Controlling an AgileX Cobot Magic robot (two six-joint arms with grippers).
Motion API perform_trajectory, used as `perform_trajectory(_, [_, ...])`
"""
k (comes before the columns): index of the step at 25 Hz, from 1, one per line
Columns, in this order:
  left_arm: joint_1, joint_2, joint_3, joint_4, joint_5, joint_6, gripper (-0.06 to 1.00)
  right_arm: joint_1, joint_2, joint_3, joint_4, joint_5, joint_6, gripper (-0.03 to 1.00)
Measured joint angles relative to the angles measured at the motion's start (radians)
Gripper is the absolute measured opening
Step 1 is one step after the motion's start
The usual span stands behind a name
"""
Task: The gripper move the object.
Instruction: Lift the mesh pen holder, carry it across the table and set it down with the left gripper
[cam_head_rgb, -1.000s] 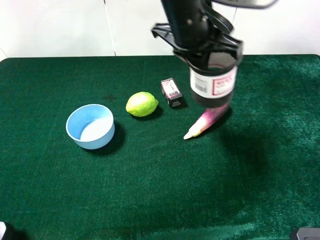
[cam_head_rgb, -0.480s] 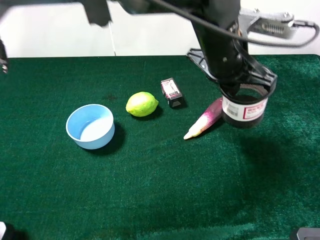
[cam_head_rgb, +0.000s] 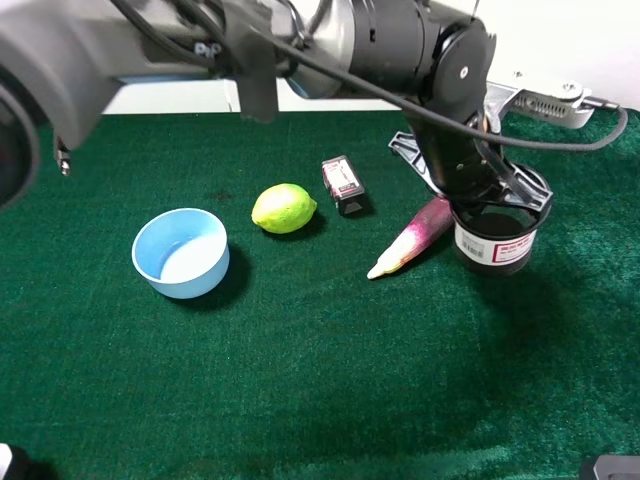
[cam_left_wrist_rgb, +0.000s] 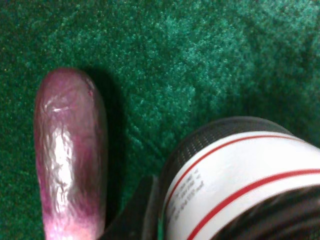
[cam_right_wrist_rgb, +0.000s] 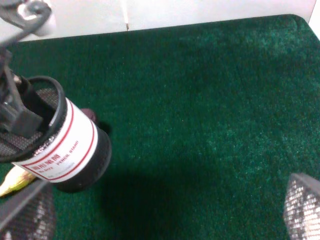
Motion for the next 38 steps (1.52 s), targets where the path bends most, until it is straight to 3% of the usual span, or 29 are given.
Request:
perform_trajectory(10, [0.0, 0.065, -0.001, 0.024, -0.067, 0.0, 0.15, 0.0, 0.0, 0.0, 0.001, 0.0, 0.0, 0.7])
perform_trajectory(21, [0.0, 0.08, -0.001, 0.024, -0.075, 0.0, 0.15, 0.0, 0.0, 0.0, 0.004, 0.0, 0.0, 0.7])
perform_trajectory(23, [0.0, 0.08, -0.001, 0.024, -0.075, 0.0, 0.21, 0.0, 0.0, 0.0, 0.004, 0.0, 0.0, 0.7])
perform_trajectory(27, [0.0, 0.08, -0.001, 0.024, -0.076, 0.0, 0.51, 0.0, 0.0, 0.0, 0.004, 0.0, 0.0, 0.7])
perform_trajectory(29, [0.0, 0.08, -0.001, 0.019, -0.076, 0.0, 0.6, 0.0, 0.0, 0.0, 0.004, 0.0, 0.0, 0.7])
perform_trajectory(38, [0.0, 0.075, -0.001, 0.019, -0.078, 0.0, 0.67, 0.0, 0.0, 0.0, 0.004, 0.0, 0.0, 0.7])
